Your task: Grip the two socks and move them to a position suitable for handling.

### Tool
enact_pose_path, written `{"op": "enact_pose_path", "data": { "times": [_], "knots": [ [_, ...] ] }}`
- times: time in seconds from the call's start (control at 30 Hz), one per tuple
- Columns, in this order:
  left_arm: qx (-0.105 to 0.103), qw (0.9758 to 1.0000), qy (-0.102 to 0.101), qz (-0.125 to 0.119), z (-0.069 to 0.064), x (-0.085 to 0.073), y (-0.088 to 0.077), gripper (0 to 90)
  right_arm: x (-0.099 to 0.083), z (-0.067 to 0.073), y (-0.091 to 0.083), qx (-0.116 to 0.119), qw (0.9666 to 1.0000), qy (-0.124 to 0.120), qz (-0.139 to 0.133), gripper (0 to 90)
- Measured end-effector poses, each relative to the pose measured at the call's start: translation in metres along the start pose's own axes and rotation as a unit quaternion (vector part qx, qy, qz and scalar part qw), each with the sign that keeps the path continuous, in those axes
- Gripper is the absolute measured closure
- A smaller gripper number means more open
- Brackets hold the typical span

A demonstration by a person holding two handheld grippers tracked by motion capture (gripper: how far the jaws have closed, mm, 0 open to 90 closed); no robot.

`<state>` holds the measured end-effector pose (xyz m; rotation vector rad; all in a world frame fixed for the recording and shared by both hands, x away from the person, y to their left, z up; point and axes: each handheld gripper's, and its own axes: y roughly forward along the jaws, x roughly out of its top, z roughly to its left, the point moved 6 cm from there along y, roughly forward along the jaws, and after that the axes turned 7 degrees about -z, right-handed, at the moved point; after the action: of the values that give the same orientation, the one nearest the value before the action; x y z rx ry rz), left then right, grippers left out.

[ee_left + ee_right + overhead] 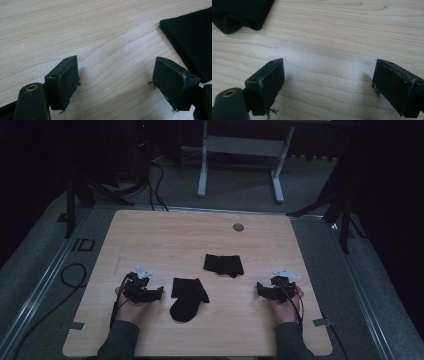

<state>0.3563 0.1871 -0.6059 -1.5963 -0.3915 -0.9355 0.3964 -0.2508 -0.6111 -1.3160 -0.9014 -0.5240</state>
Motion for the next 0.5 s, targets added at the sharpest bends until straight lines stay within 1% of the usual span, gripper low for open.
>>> {"op": "enact_pose_path", "data": {
  "times": [0.23,0.27,0.3,0.33,0.4,0.5],
  "knots": [
    [-0.001,1.0000,0.002,0.001,-0.001,0.000,-0.001,23.0,-0.001,0.002,-0.003,0.000,1.0000,0.000,0.007,11.2],
    [-0.002,1.0000,0.002,0.000,-0.001,0.000,-0.001,23.6,-0.001,0.004,-0.004,0.001,1.0000,-0.001,0.010,14.8],
    [-0.002,1.0000,0.002,0.000,-0.001,0.000,-0.001,24.3,-0.001,0.004,-0.004,0.001,1.0000,-0.001,0.010,14.8],
    [-0.002,1.0000,0.002,0.000,-0.001,0.000,-0.001,24.3,-0.001,0.005,-0.006,0.001,0.9999,-0.001,0.013,17.3],
    [-0.003,1.0000,0.002,0.001,-0.002,0.000,-0.001,26.1,0.000,0.007,-0.009,0.005,0.9998,-0.004,0.020,25.4],
    [-0.006,1.0000,0.005,0.000,-0.003,0.000,-0.002,29.0,0.000,0.009,-0.011,0.011,0.9996,-0.011,0.023,33.2]
  ]
}}
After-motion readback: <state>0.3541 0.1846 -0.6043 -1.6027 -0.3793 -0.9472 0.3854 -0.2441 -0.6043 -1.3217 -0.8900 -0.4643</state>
